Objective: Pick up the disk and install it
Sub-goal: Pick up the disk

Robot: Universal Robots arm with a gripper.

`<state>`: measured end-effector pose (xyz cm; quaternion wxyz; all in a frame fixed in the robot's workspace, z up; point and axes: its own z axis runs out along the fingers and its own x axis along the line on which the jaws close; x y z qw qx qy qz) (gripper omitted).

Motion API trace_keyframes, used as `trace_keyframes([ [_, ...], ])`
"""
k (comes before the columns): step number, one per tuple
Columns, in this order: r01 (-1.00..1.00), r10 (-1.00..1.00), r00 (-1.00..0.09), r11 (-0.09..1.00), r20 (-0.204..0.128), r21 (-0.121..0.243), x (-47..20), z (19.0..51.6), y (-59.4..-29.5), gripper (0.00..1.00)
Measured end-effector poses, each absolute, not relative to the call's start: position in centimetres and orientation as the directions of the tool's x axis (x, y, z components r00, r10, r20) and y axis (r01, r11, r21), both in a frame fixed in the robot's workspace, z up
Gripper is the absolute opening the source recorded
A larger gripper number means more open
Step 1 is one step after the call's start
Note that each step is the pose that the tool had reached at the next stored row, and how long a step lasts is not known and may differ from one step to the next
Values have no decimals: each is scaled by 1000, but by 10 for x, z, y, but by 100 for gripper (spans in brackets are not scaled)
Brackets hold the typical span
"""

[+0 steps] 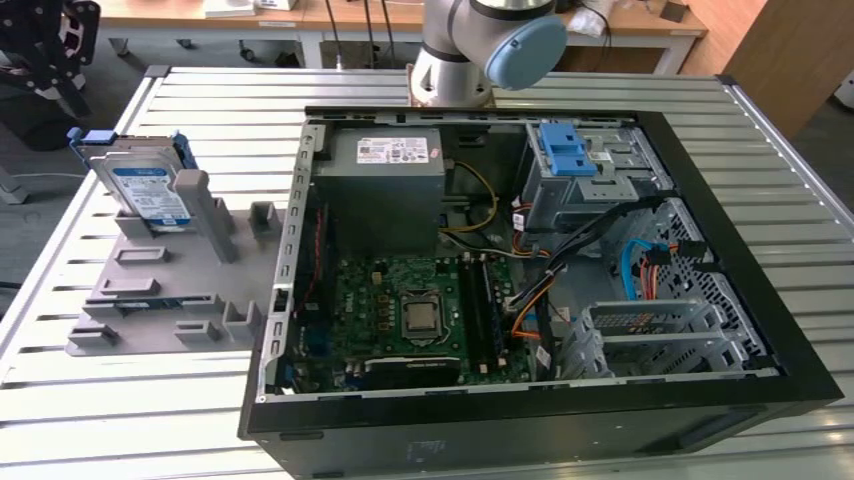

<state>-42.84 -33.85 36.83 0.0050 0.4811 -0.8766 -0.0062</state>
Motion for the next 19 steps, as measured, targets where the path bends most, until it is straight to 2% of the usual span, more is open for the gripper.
trace_keyframes([
  [11, -908, -908, -418, 418, 3, 16, -428, 368, -339, 11],
  [19, -958, -958, -288, 288, 2, 14, -428, 367, -339, 11],
])
